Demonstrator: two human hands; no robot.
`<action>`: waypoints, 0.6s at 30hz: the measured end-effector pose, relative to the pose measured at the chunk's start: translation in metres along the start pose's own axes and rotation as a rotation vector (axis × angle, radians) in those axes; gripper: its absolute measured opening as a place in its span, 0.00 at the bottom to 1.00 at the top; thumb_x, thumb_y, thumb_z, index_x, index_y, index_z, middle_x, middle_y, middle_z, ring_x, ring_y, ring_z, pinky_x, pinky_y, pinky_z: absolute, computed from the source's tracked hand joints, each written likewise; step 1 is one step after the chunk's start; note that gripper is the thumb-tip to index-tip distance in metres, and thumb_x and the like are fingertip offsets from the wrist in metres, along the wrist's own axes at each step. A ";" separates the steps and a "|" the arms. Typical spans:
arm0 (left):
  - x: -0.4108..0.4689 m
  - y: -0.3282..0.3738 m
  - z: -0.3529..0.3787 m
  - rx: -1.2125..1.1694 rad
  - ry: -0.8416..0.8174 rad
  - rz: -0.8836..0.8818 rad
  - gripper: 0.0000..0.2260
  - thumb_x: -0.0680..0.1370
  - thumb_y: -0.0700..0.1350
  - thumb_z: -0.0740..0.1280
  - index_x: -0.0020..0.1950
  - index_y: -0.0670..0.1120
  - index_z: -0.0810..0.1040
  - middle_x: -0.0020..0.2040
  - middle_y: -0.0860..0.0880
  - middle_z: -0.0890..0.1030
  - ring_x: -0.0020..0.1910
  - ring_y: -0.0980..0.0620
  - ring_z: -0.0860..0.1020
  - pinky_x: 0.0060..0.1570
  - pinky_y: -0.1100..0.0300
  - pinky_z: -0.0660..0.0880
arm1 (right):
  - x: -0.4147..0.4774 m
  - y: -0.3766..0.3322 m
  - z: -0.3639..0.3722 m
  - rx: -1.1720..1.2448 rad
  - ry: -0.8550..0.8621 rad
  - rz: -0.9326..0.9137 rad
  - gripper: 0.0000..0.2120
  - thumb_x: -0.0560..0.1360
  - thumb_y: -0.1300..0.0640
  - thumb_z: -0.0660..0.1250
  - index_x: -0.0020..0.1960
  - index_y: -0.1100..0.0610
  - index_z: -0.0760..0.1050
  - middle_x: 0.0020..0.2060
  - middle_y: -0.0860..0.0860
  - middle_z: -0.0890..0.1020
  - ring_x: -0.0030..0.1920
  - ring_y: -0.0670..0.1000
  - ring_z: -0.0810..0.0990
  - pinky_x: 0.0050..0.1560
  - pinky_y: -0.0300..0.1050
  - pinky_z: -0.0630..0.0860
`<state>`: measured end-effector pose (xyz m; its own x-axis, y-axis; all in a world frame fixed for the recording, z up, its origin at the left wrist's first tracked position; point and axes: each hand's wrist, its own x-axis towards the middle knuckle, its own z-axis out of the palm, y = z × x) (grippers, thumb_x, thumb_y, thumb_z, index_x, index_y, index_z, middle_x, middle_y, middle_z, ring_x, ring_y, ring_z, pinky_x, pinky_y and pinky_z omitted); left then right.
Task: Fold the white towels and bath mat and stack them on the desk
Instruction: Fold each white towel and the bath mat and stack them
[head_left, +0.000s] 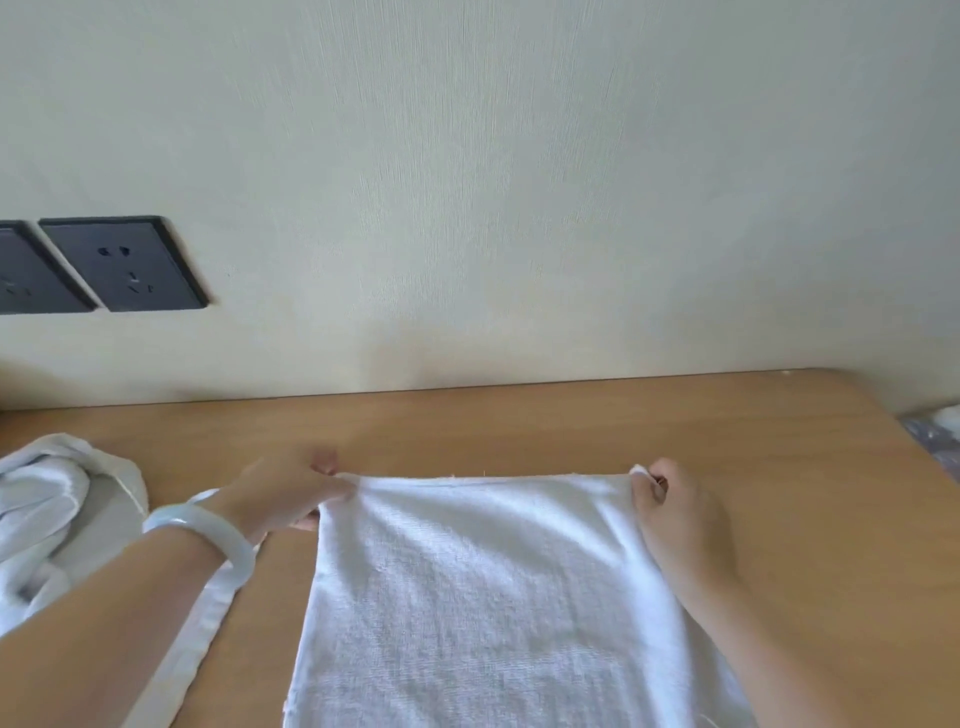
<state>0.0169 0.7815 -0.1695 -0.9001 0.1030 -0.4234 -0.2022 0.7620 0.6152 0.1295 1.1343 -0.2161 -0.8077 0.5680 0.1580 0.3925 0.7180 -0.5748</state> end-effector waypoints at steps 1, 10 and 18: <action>0.000 0.000 0.000 -0.066 0.000 -0.022 0.11 0.70 0.38 0.72 0.34 0.45 0.70 0.31 0.47 0.71 0.29 0.49 0.73 0.38 0.54 0.81 | -0.001 0.001 0.000 0.019 0.006 0.003 0.15 0.79 0.54 0.62 0.34 0.56 0.68 0.25 0.50 0.71 0.29 0.53 0.71 0.31 0.48 0.65; -0.002 0.003 0.023 0.030 0.237 -0.033 0.09 0.74 0.40 0.69 0.49 0.48 0.71 0.41 0.45 0.80 0.41 0.43 0.79 0.39 0.54 0.75 | 0.000 0.000 0.005 -0.166 0.040 -0.020 0.10 0.80 0.52 0.60 0.46 0.58 0.71 0.45 0.52 0.72 0.40 0.58 0.74 0.36 0.49 0.69; -0.058 -0.017 0.062 0.150 0.426 -0.011 0.15 0.76 0.53 0.69 0.43 0.44 0.69 0.37 0.47 0.75 0.36 0.50 0.73 0.34 0.56 0.65 | -0.024 0.010 -0.037 0.165 -0.036 0.261 0.13 0.76 0.59 0.67 0.58 0.60 0.71 0.48 0.53 0.76 0.46 0.52 0.72 0.41 0.44 0.64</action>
<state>0.0959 0.8020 -0.1965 -0.9832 -0.1538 -0.0981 -0.1823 0.8493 0.4955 0.1686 1.1426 -0.1962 -0.7053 0.7078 -0.0386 0.5142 0.4734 -0.7152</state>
